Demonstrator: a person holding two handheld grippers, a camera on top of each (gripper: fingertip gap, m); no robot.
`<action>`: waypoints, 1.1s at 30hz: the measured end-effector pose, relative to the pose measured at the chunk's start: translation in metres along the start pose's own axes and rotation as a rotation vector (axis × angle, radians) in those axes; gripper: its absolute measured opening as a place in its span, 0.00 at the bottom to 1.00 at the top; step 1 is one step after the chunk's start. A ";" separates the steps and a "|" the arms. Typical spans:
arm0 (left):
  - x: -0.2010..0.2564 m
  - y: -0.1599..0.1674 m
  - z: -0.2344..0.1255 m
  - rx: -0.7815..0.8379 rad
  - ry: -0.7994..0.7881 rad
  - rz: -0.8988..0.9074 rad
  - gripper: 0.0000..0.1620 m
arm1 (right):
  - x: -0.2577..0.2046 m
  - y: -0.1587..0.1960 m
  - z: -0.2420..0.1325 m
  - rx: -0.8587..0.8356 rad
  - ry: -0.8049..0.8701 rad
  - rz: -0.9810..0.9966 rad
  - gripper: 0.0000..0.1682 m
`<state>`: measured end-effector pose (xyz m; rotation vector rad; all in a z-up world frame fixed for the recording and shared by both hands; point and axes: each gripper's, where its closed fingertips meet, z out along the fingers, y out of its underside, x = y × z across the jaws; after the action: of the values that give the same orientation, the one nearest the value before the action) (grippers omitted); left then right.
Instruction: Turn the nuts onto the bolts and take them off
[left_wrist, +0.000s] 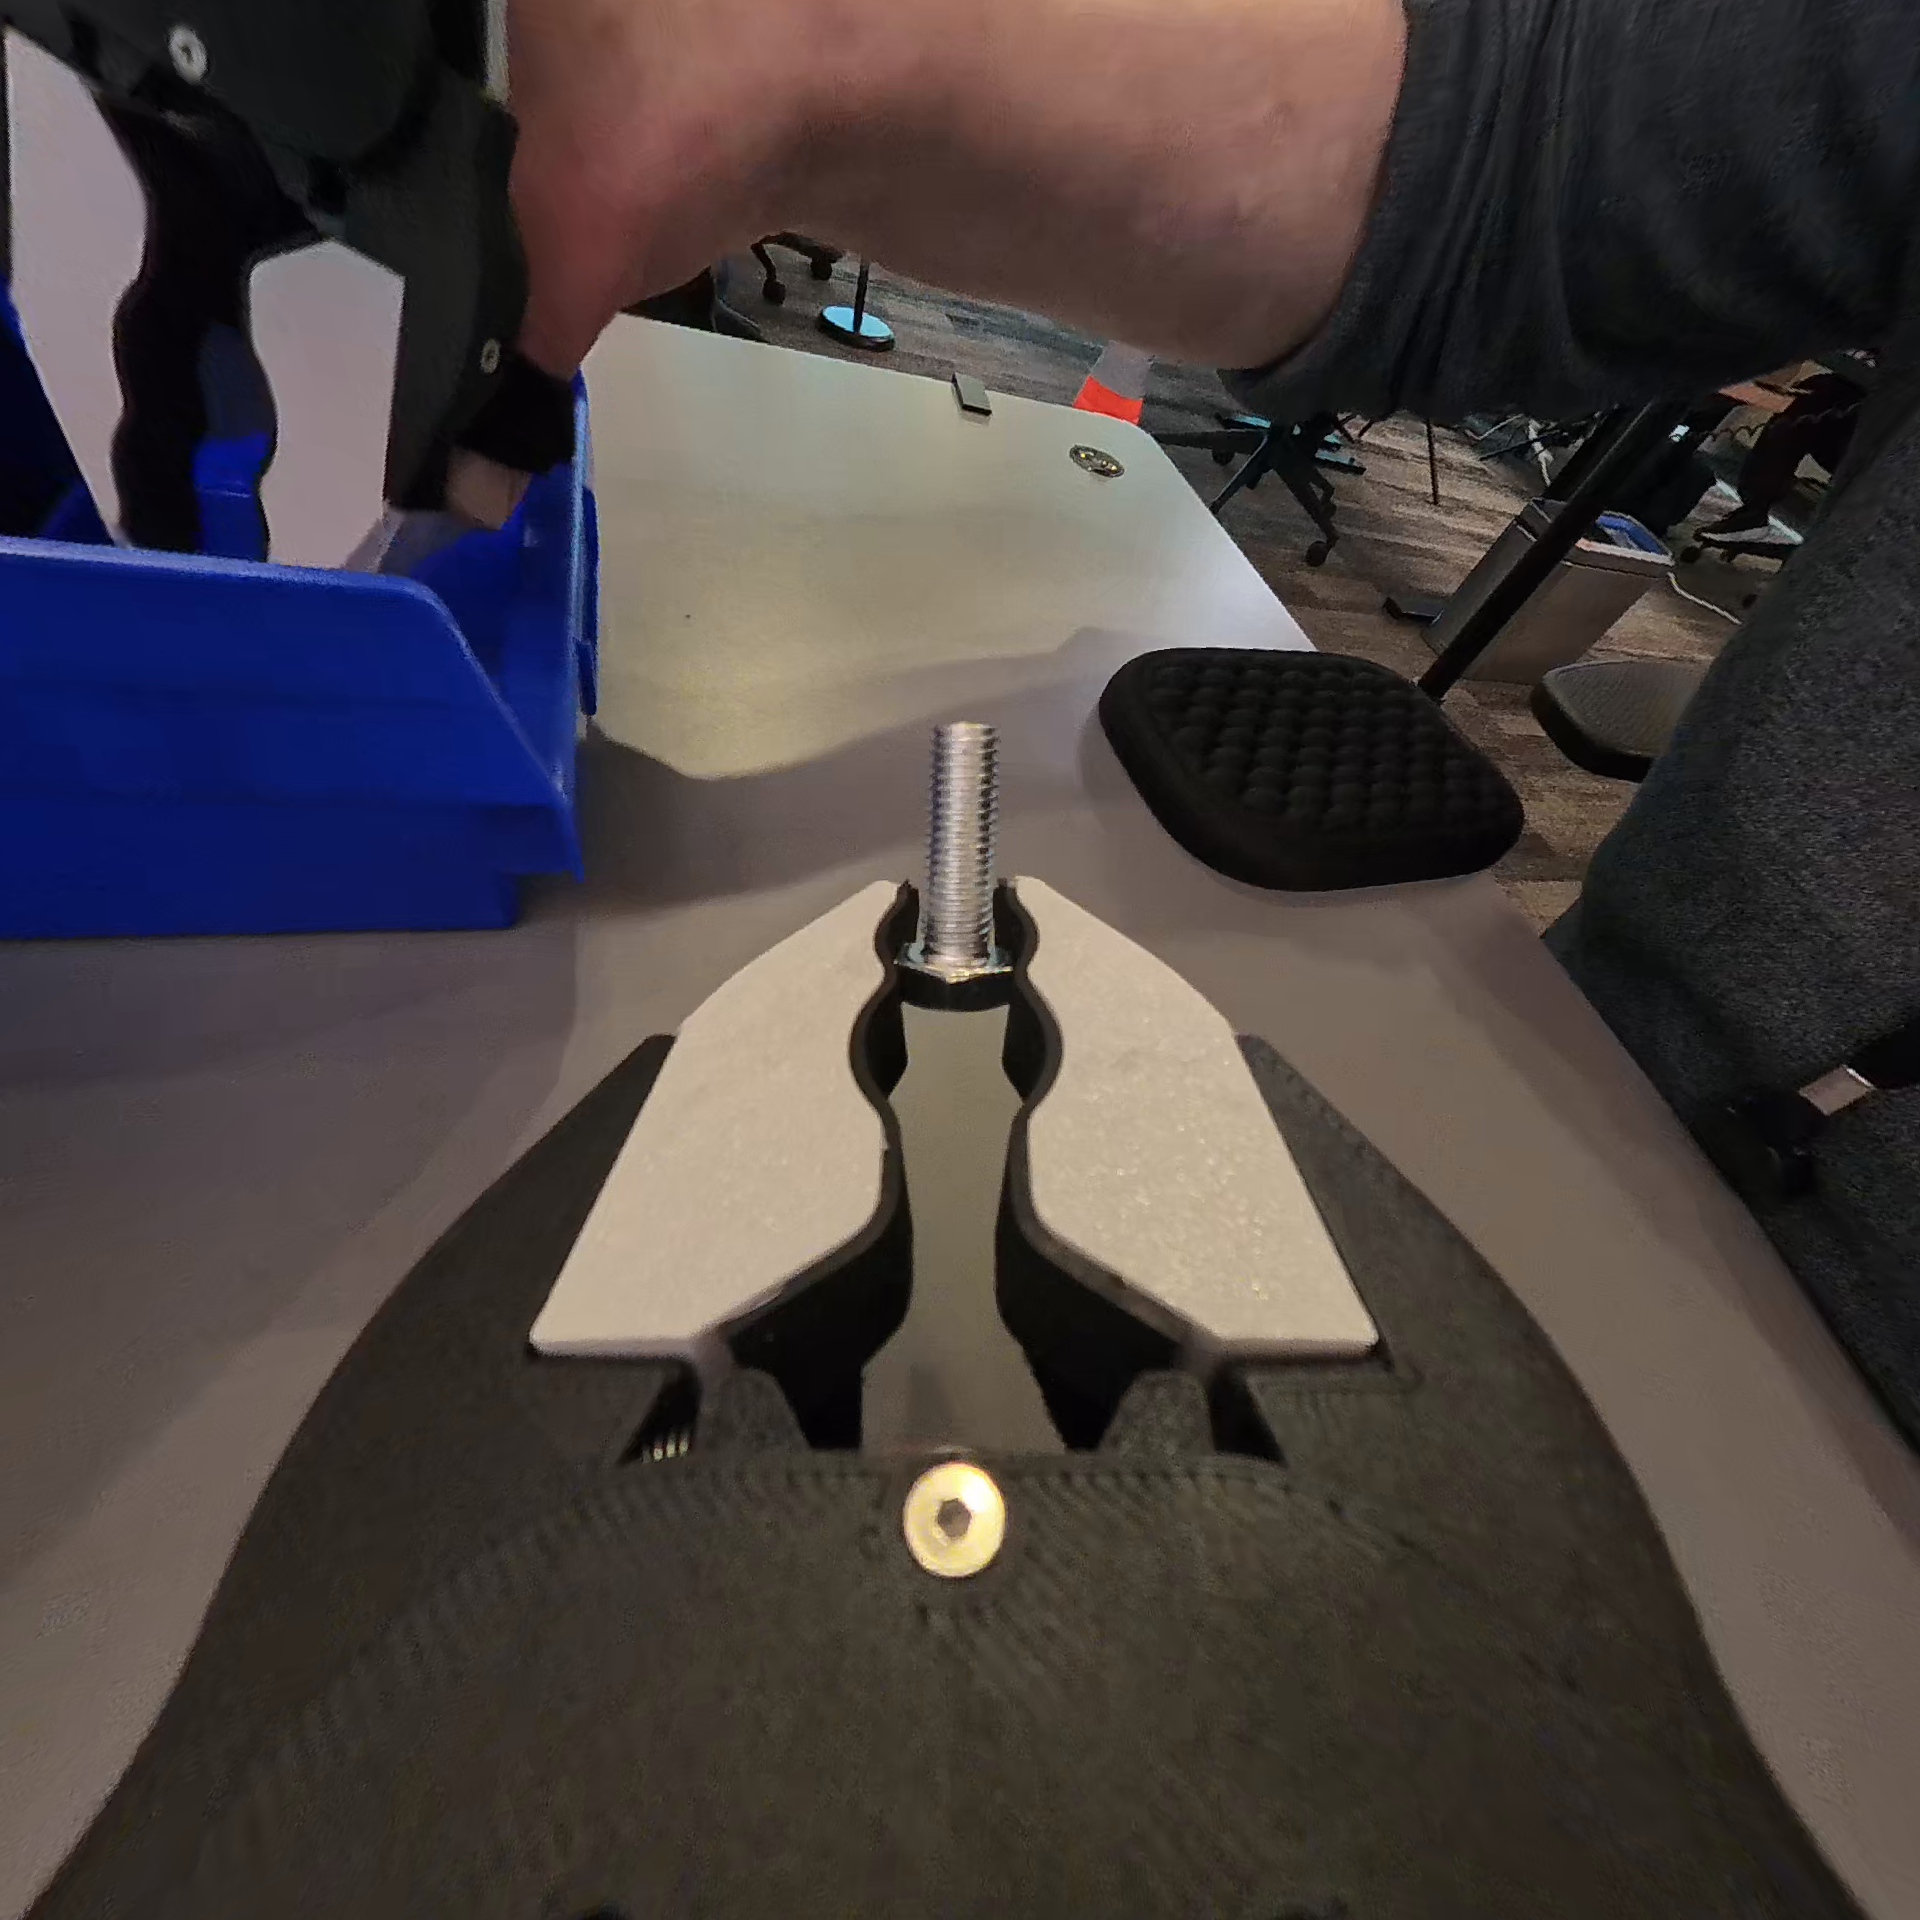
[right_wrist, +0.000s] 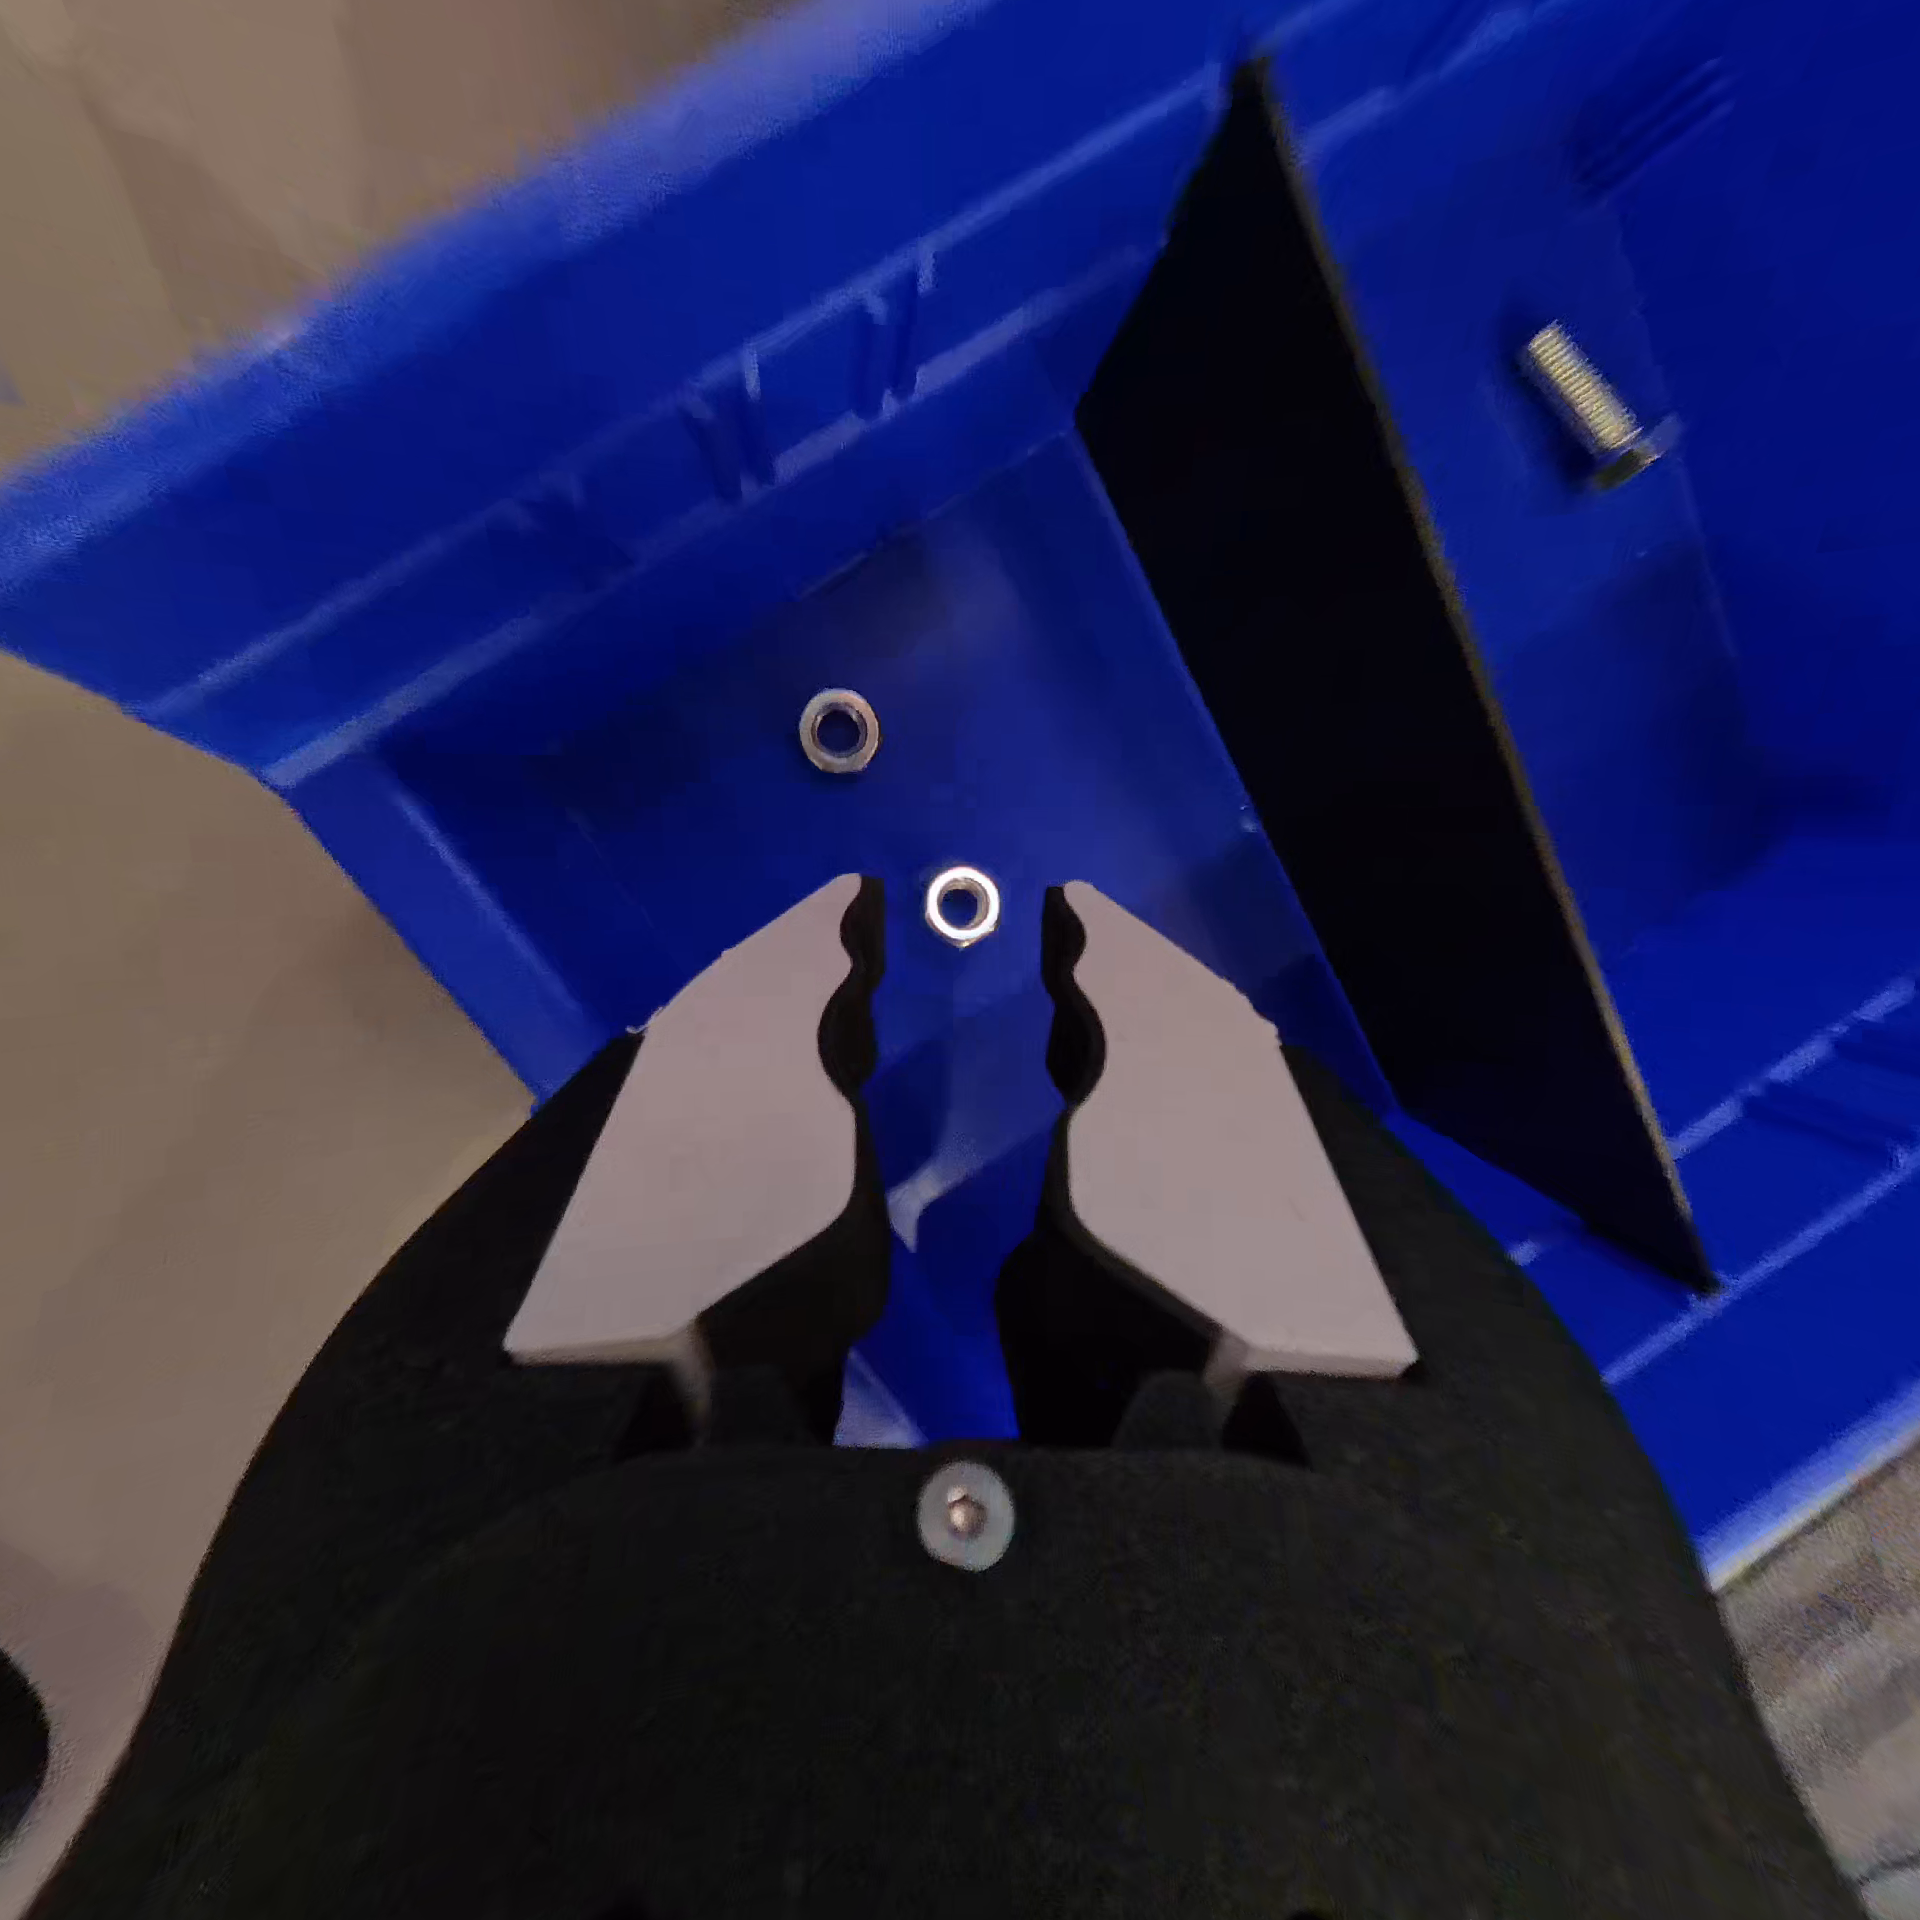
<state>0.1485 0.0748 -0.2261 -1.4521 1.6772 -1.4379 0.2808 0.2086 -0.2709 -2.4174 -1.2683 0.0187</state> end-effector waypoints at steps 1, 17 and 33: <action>-0.001 -0.001 -0.001 0.004 -0.005 0.001 0.09 | -0.001 -0.006 -0.008 0.035 0.016 0.002 0.17; 0.001 -0.002 0.005 -0.040 -0.064 0.054 0.09 | -0.154 -0.080 -0.095 0.354 -0.306 -0.232 0.15; 0.009 -0.012 0.004 -0.013 -0.053 0.074 0.09 | -0.178 -0.085 -0.088 0.426 -0.385 -0.204 0.06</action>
<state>0.1537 0.0669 -0.2140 -1.4078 1.6927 -1.3400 0.1264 0.0799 -0.1908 -1.9651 -1.4890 0.6548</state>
